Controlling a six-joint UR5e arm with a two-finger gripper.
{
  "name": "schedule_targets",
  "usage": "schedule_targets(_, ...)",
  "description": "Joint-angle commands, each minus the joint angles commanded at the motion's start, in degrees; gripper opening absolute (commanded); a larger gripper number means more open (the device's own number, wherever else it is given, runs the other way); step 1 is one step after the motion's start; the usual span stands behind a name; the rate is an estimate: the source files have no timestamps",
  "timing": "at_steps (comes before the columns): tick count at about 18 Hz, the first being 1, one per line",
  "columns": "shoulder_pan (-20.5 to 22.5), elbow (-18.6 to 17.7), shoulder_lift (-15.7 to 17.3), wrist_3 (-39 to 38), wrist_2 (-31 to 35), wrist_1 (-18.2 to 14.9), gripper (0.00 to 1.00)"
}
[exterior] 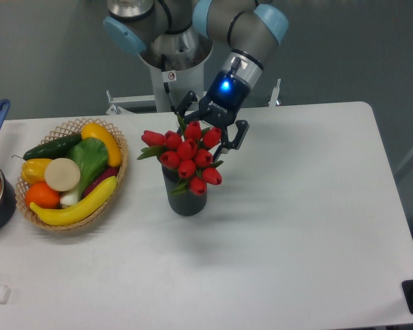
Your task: Insert the flowers into the vase
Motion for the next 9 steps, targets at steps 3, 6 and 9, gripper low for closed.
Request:
schedule_targets(3,1.3,1.0,2.0,0.0,7.8,0.0,1.0)
schedule_targets(6,3.6,3.6,2.6,0.0,12.9,0.0,1.0)
schedule_targets(9,6.0,7.3,1.9,0.1,19.6,-0.2,1.0)
